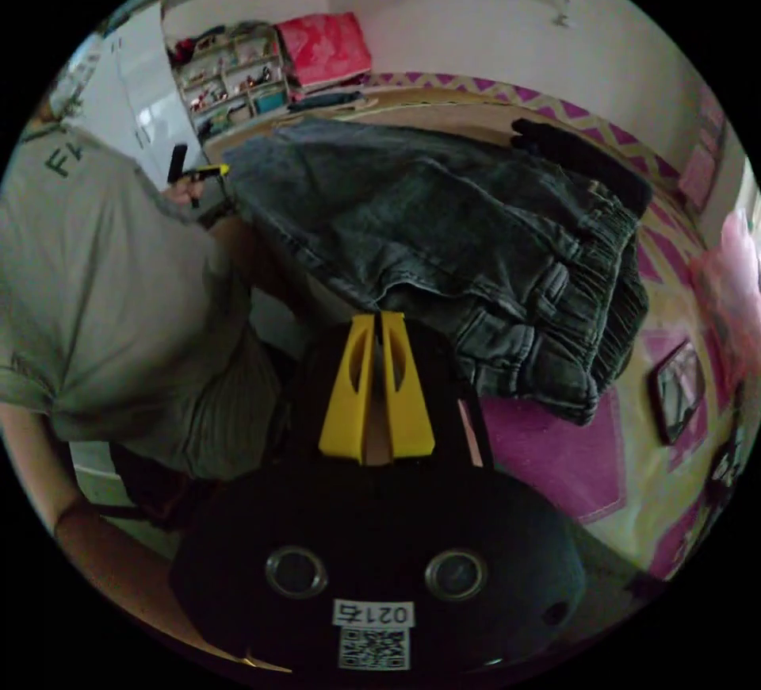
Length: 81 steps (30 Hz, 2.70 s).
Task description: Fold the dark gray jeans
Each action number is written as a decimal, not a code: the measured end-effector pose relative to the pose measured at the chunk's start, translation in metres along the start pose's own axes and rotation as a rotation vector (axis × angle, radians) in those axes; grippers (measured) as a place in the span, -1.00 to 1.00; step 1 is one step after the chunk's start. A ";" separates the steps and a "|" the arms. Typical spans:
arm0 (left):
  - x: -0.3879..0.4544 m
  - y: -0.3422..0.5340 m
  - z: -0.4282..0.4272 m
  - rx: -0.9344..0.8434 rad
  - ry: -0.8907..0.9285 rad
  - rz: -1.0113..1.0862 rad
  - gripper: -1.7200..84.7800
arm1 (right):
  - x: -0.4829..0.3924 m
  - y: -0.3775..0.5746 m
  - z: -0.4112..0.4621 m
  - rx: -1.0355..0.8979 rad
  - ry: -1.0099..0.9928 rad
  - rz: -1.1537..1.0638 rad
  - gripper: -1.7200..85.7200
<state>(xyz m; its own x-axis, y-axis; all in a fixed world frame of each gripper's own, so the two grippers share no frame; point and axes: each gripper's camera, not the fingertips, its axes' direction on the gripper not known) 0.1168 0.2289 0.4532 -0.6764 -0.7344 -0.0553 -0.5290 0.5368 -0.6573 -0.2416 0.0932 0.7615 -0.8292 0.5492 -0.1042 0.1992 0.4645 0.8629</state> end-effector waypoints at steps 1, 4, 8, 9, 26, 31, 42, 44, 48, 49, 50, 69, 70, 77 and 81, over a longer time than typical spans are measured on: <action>0.004 -0.002 -0.009 0.012 0.018 0.012 -0.98 | -0.003 0.002 -0.003 -0.002 0.012 0.000 -0.97; 0.006 -0.009 -0.042 0.098 -0.011 0.002 -0.98 | -0.019 0.000 -0.022 -0.065 0.055 -0.060 -0.97; 0.000 -0.027 -0.056 0.079 -0.251 -0.041 -0.95 | -0.010 -0.006 -0.068 0.142 0.048 -0.003 -0.98; -0.004 -0.036 -0.049 0.038 -0.310 -0.054 -0.91 | -0.001 -0.010 -0.074 0.201 0.105 0.059 -0.98; -0.004 -0.037 -0.007 0.006 -0.451 -0.131 -0.98 | 0.009 -0.017 -0.006 -0.061 0.575 0.194 -0.98; 0.010 -0.037 -0.007 -0.015 -0.504 -0.098 -0.98 | -0.005 -0.010 -0.002 -0.049 0.647 0.184 -0.97; 0.042 -0.050 0.005 -0.101 -0.684 -0.020 -0.98 | -0.010 0.005 -0.004 -0.030 0.693 0.283 -0.97; 0.048 -0.053 0.007 -0.133 -0.727 0.027 -0.98 | -0.009 0.009 -0.005 -0.013 0.702 0.314 -0.97; 0.048 -0.057 -0.005 -0.126 -0.753 -0.030 -0.98 | -0.005 0.018 -0.011 0.019 0.704 0.410 -0.96; 0.047 -0.057 -0.017 -0.096 -0.726 -0.086 -0.98 | -0.003 0.025 -0.024 0.078 0.648 0.478 -0.95; 0.047 -0.057 -0.025 -0.074 -0.719 -0.112 -0.98 | -0.002 0.030 -0.034 0.119 0.621 0.521 -0.94; -0.003 -0.001 -0.130 0.016 -0.466 -0.683 -0.78 | 0.028 0.190 -0.070 0.492 0.134 1.144 -0.72; -0.009 0.002 -0.133 0.021 -0.452 -0.712 -0.78 | 0.032 0.192 -0.068 0.510 0.113 1.151 -0.73; -0.034 0.005 -0.147 0.052 -0.422 -0.775 -0.78 | 0.044 0.194 -0.063 0.507 0.111 1.161 -0.73; -0.060 0.002 -0.150 0.090 -0.355 -0.833 -0.78 | 0.054 0.195 -0.058 0.513 0.093 1.167 -0.74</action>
<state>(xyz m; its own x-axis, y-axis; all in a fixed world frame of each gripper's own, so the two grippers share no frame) 0.0798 0.3365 0.5678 0.1123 -0.9628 0.2459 -0.7239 -0.2488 -0.6434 -0.2781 0.1730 0.9531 -0.0560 0.7697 0.6360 0.9913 -0.0333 0.1277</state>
